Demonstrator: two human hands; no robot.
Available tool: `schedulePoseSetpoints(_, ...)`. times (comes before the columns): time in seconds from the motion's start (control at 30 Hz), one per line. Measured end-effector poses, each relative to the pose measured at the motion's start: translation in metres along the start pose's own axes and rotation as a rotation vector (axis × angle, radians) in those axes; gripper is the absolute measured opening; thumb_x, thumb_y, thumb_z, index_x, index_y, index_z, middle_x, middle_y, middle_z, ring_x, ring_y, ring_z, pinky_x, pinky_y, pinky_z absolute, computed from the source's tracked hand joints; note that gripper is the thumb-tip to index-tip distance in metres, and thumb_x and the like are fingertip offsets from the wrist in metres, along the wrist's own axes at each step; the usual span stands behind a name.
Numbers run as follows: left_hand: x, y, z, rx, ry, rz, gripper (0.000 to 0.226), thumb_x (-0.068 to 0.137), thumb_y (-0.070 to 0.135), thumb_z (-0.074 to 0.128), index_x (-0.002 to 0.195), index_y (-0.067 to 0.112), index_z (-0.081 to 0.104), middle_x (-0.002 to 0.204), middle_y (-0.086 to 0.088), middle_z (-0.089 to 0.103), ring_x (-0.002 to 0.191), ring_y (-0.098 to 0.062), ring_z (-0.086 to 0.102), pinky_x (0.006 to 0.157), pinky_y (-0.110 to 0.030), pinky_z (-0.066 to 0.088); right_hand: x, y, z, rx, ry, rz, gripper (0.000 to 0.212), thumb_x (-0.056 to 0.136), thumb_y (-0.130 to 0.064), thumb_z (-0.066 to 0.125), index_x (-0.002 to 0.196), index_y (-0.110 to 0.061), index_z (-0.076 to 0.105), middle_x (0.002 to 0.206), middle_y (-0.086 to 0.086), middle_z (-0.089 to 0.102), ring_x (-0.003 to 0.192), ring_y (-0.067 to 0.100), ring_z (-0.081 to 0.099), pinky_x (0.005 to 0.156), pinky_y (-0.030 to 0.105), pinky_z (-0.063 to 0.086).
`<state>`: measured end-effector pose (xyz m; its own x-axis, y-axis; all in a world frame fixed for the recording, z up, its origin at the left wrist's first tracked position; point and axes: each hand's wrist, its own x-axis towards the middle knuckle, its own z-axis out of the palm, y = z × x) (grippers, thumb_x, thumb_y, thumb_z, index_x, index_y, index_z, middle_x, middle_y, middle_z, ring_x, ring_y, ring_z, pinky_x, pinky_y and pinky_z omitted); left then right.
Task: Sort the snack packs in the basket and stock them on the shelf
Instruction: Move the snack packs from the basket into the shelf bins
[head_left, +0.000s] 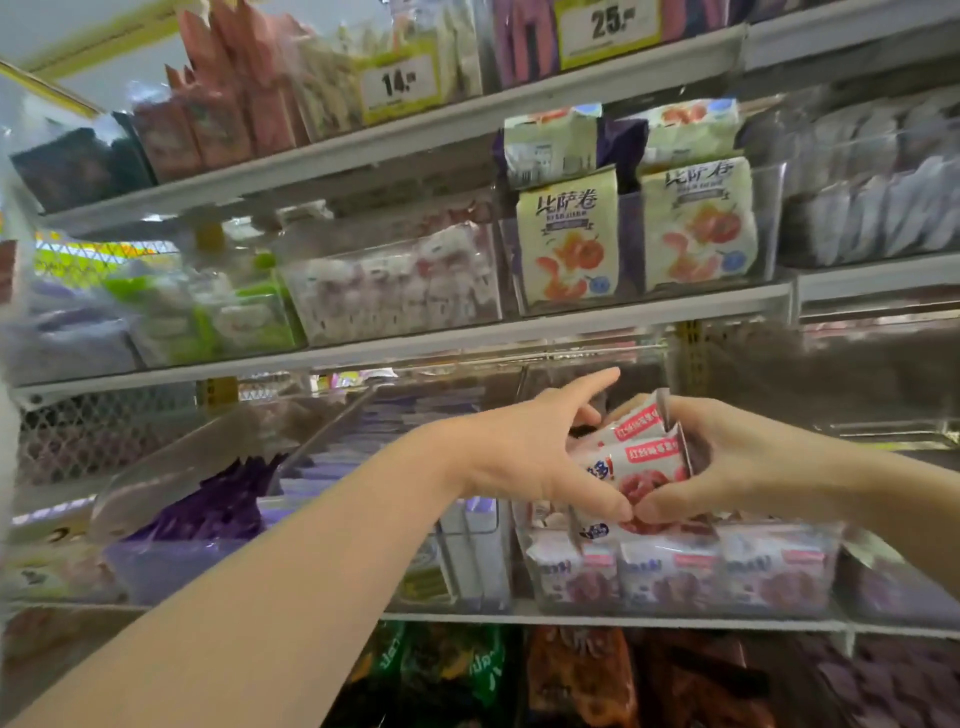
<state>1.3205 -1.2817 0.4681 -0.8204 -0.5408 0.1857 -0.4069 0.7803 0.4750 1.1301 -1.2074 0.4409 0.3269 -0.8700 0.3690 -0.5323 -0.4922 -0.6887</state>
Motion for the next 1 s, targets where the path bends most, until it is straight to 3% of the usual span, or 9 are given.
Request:
schedulePoseSetpoints(0.13,0.016,-0.026,-0.001,0.162,0.246,0.04,0.078,0.083,0.033,0.073,0.147,0.036,0.028,0.139,0.007,0.042,0.121,-0.009,0.047,0.102,-0.027,0.041,0.027,0.027,-0.032,-0.18,0.333,0.119,0.059,0.046,-0.039,0.083,0.1,-0.03,0.061,0.086,-0.007,0.074,0.077,0.009,0.071,0.064,0.021,0.055)
schedulePoseSetpoints(0.27,0.018,-0.061,0.003,0.345,0.418,0.043,0.046,0.093,0.026,0.058,0.137,0.031,0.047,0.132,0.006,0.049,0.12,-0.01,0.047,0.097,-0.022,0.036,0.066,0.061,-0.059,-0.507,0.636,0.307,0.046,0.056,-0.04,0.081,0.093,-0.027,0.058,0.086,-0.009,0.067,0.077,0.009,0.063,0.065,0.025,0.052)
schedulePoseSetpoints(0.4,0.023,-0.079,0.01,0.483,0.432,0.058,0.037,0.093,0.029,0.054,0.13,0.031,0.054,0.13,0.006,0.051,0.122,-0.016,0.043,0.103,-0.042,0.039,0.105,0.104,-0.076,-0.782,0.766,0.478,0.057,0.066,-0.056,0.07,0.113,-0.028,0.054,0.11,0.009,0.062,0.095,0.031,0.061,0.082,0.044,0.054)
schedulePoseSetpoints(0.53,0.028,-0.09,0.01,0.49,0.432,0.108,0.035,0.093,0.032,0.053,0.127,0.033,0.056,0.127,0.008,0.052,0.124,-0.015,0.035,0.105,-0.041,0.038,0.145,0.136,-0.08,-0.59,0.878,0.527,0.088,0.069,-0.068,0.062,0.141,-0.026,0.034,0.148,0.02,0.035,0.13,0.043,0.041,0.103,0.056,0.04)
schedulePoseSetpoints(0.63,0.03,-0.093,0.008,0.489,0.425,0.11,0.035,0.094,0.035,0.051,0.128,0.034,0.055,0.129,0.01,0.05,0.126,-0.015,0.032,0.106,-0.042,0.036,0.17,0.151,-0.068,-0.55,0.817,0.625,0.106,0.073,-0.077,0.055,0.151,-0.027,0.004,0.159,0.019,-0.003,0.143,0.046,0.008,0.115,0.059,0.015)
schedulePoseSetpoints(0.73,0.029,-0.095,0.008,0.491,0.411,0.106,0.035,0.094,0.037,0.049,0.129,0.035,0.053,0.13,0.01,0.049,0.128,-0.015,0.029,0.106,-0.043,0.036,0.172,0.156,-0.063,-0.588,0.607,0.604,0.1,0.079,-0.07,0.052,0.153,-0.024,0.005,0.16,0.013,0.0,0.146,0.038,0.003,0.119,0.051,0.003)
schedulePoseSetpoints(0.83,0.028,-0.097,0.008,0.477,0.403,0.108,0.035,0.095,0.038,0.049,0.13,0.036,0.053,0.132,0.011,0.048,0.13,-0.015,0.028,0.107,-0.043,0.035,0.151,0.15,-0.07,-0.586,0.534,0.388,0.092,0.076,-0.043,0.075,0.149,-0.026,0.022,0.155,0.007,0.024,0.141,0.029,0.024,0.113,0.032,0.016)
schedulePoseSetpoints(0.93,0.027,-0.097,0.009,0.483,0.401,0.115,0.036,0.095,0.038,0.049,0.13,0.035,0.053,0.133,0.01,0.048,0.131,-0.014,0.028,0.107,-0.043,0.035,0.134,0.144,-0.074,-0.747,0.474,0.276,0.106,0.071,-0.046,0.079,0.149,-0.038,0.007,0.158,0.002,0.011,0.145,0.032,0.016,0.118,0.047,0.021)
schedulePoseSetpoints(1.0,0.026,-0.097,0.009,0.484,0.396,0.117,0.036,0.095,0.038,0.049,0.131,0.035,0.053,0.133,0.01,0.047,0.131,-0.014,0.027,0.107,-0.043,0.035,0.132,0.14,-0.074,-0.889,0.397,0.24,0.1,0.072,-0.057,0.073,0.149,-0.041,0.01,0.159,0.0,0.01,0.144,0.031,0.018,0.117,0.047,0.024)
